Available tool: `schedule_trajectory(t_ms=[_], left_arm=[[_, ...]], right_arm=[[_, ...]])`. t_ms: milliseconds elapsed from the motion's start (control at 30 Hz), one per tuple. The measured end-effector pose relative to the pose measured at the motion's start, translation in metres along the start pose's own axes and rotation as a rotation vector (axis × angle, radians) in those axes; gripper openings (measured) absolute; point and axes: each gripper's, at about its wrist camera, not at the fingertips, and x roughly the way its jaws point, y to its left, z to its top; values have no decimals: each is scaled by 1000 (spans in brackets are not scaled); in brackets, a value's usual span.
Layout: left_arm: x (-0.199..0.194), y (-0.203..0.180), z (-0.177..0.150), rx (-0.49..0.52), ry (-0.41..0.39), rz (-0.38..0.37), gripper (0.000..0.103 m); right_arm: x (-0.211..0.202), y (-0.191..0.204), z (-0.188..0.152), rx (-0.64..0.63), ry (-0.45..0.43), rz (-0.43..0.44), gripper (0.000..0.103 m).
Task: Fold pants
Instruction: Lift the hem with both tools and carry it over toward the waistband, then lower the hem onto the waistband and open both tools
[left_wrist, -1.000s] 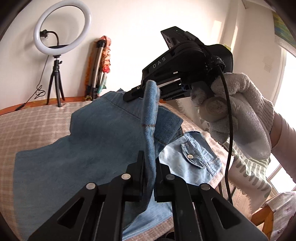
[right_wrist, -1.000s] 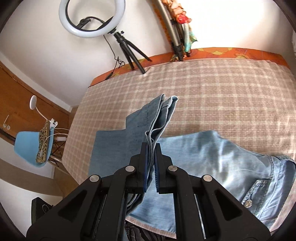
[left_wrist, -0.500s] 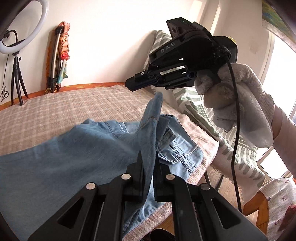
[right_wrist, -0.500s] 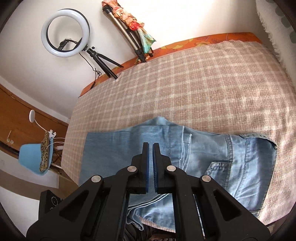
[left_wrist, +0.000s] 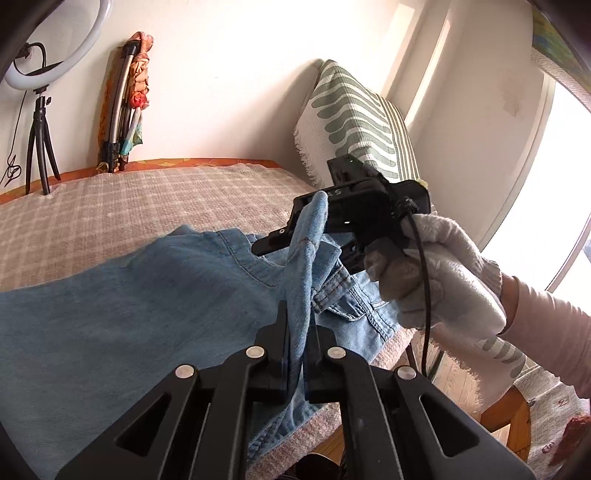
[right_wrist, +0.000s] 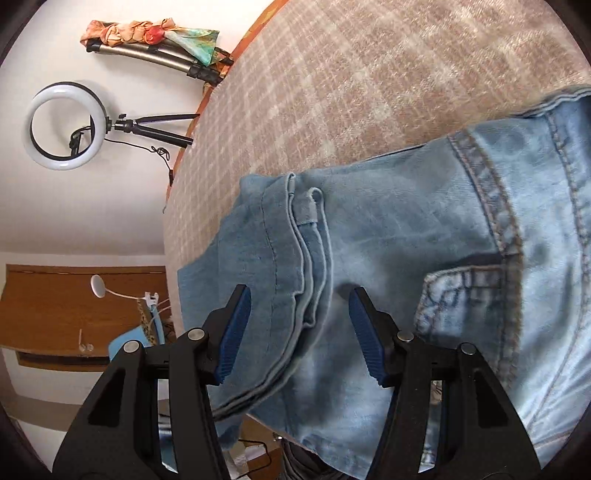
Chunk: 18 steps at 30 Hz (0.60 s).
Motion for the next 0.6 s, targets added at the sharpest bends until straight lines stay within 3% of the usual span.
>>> schedule_trajectory(t_ms=[33,67,133,267,367,433,600], left_arm=[[0,0,0,1,1,0,2],[0,-1,0,3,3,0,2],[-2,-3,-1,11,6,-2,2],[0,-12,-4,43,22,-5,2],[3,-17,-5,58,32,-10,2],[7,-20,-4,56,47,-23,2],[24,-42,2,121,58,-70,2]], right_arm=[[4,4,1,-13,-7,11,52],[7,10,0,-36,-11,10,35],[11,26,-2,-105,-24,-39,13],[-5,58,-8,-252,-107,-121,9],[-34,72,-11,-299,-166,-146,8],[-50,78,-13,-342,-200,-206,8],[-80,62,-7,-354,-235,-307,7]])
